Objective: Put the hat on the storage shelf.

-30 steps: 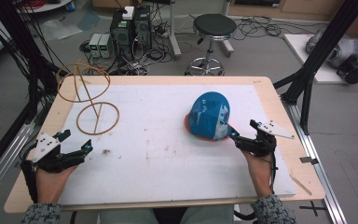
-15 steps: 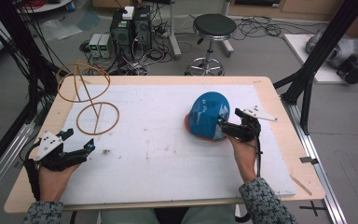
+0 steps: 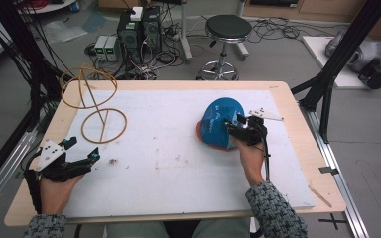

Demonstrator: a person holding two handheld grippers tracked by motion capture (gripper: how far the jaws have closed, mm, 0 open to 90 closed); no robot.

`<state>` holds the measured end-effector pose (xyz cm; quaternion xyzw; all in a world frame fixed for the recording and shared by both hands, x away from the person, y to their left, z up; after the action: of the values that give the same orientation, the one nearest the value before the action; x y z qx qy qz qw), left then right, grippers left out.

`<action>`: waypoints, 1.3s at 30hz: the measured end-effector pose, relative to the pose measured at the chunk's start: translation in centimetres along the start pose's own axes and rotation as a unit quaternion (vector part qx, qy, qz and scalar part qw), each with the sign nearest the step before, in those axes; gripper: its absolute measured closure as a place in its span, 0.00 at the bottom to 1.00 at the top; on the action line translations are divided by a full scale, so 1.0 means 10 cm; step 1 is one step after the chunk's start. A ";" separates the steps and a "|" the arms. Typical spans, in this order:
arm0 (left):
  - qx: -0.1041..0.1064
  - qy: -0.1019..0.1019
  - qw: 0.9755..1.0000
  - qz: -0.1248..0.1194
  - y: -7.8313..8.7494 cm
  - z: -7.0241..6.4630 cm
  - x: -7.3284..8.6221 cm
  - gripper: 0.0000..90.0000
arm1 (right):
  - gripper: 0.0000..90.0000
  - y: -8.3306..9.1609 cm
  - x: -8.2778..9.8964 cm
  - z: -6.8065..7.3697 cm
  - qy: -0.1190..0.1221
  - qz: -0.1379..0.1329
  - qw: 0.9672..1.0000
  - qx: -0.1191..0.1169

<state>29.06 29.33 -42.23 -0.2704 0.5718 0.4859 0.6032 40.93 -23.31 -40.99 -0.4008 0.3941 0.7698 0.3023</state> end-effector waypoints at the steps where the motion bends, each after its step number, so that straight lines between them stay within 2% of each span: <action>1: 0.000 0.001 1.000 0.000 0.00 0.00 0.00 0.16 | 0.43 0.00 0.00 0.00 0.000 0.000 1.000 0.000; 2: -0.001 0.000 1.000 0.000 0.00 0.00 0.00 0.16 | 0.47 -0.02 0.00 0.01 -0.001 0.004 1.000 0.002; 3: -0.001 0.000 1.000 0.000 0.00 0.00 0.00 0.16 | 0.47 -0.02 0.00 0.01 -0.001 0.004 1.000 0.002; 4: -0.001 0.000 1.000 0.000 0.00 0.00 0.00 0.16 | 0.53 -0.03 -0.01 0.02 0.004 0.005 1.000 0.005; 10: 0.003 0.001 1.000 -0.001 0.00 0.00 0.00 0.16 | 0.64 -0.05 -0.02 0.02 0.007 0.004 1.000 0.007; 11: 0.006 0.001 1.000 -0.003 0.00 0.00 0.00 0.16 | 0.72 -0.06 -0.02 0.01 0.011 0.004 1.000 0.009; 15: 0.008 0.000 1.000 -0.002 0.00 0.00 0.00 0.16 | 0.80 -0.05 -0.03 0.01 0.014 0.004 1.000 0.009; 16: 0.008 -0.001 1.000 -0.001 -0.01 0.00 0.00 0.16 | 0.86 -0.04 -0.04 0.03 0.016 0.002 1.000 0.006; 19: 0.008 -0.001 1.000 -0.001 -0.01 0.00 0.00 0.16 | 0.96 -0.04 -0.04 0.04 0.026 0.000 1.000 0.003; 23: 0.009 -0.002 1.000 -0.001 -0.01 -0.01 0.01 0.16 | 0.98 -0.02 -0.06 0.04 0.029 -0.007 1.000 0.001; 28: 0.008 -0.001 1.000 -0.001 -0.01 -0.01 0.01 0.16 | 0.99 -0.01 -0.07 0.03 0.021 -0.008 1.000 0.001; 33: 0.010 0.000 1.000 0.002 -0.01 -0.01 0.02 0.16 | 0.99 0.03 -0.13 0.05 0.016 -0.015 1.000 -0.011; 37: 0.009 0.000 1.000 0.003 -0.02 0.00 0.02 0.16 | 0.99 0.06 -0.25 0.19 0.017 -0.026 0.999 -0.030; 39: 0.008 0.001 1.000 0.001 -0.01 0.00 0.02 0.16 | 0.99 0.06 -0.29 0.24 0.008 -0.030 0.998 -0.045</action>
<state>29.14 29.30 -42.45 -0.2655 0.5766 0.4813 0.6045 40.99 -21.99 -37.45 -0.4322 0.3493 0.7738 0.3040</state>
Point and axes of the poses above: each handheld gripper's, and its own axes: y roughly backward along the jaws, x roughly out of its underside, z roughly to its left, the point moved 2 cm from there along -y, roughly forward along the jaws, and after that the axes turned 10 degrees about -y, right-handed, at the moved point
